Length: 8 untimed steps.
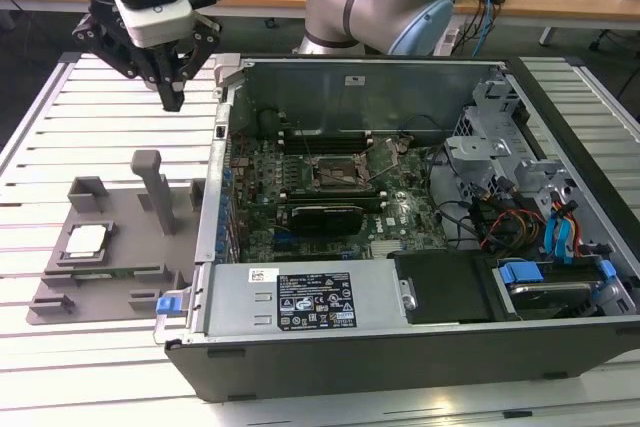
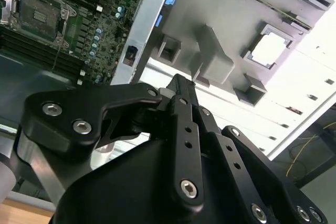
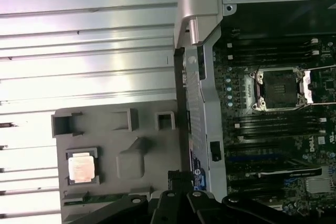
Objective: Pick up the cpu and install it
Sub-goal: 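Reach for the cpu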
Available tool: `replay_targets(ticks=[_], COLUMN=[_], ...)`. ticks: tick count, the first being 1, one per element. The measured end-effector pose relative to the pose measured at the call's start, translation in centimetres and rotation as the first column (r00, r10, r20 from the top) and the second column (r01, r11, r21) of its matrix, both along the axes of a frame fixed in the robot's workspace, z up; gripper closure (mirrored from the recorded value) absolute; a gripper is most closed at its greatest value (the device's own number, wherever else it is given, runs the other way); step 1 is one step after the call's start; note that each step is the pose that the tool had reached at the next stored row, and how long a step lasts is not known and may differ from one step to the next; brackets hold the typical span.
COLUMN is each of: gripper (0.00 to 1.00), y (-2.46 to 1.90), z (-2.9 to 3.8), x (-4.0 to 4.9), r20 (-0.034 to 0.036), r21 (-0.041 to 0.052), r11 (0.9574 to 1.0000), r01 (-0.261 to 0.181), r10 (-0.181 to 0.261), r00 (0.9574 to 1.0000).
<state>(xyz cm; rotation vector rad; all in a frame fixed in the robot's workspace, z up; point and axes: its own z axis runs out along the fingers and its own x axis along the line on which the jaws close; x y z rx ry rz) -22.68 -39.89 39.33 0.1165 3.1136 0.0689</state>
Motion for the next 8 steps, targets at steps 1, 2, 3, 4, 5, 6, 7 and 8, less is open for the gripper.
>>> replay_targets(ticks=[1,2,3,4,5,6,7,8], gripper=[0.89,0.89,0.89,0.89,0.89,0.89,0.89,0.89], y=[0.0,0.0,0.0,0.0,0.0,0.0,0.0,0.0], z=[0.0,0.0,0.0,0.0,0.0,0.0,0.0,0.0], x=[-0.29,-0.46,-0.6,-0.89,-1.45,-1.81,-2.29,-2.6], r20=[0.0,0.0,-0.0001,0.0,0.0,-0.0001,-0.0001,-0.0001], r21=[0.0,0.0,0.0,0.0,0.0,0.0,0.0,0.0], r11=[1.0,1.0,1.0,1.0,1.0,1.0,1.0,1.0], r01=[0.0,0.0,0.0,0.0,0.0,0.0,0.0,0.0], r10=[0.0,0.0,0.0,0.0,0.0,0.0,0.0,0.0], r00=[1.0,1.0,1.0,1.0,1.0,1.0,1.0,1.0])
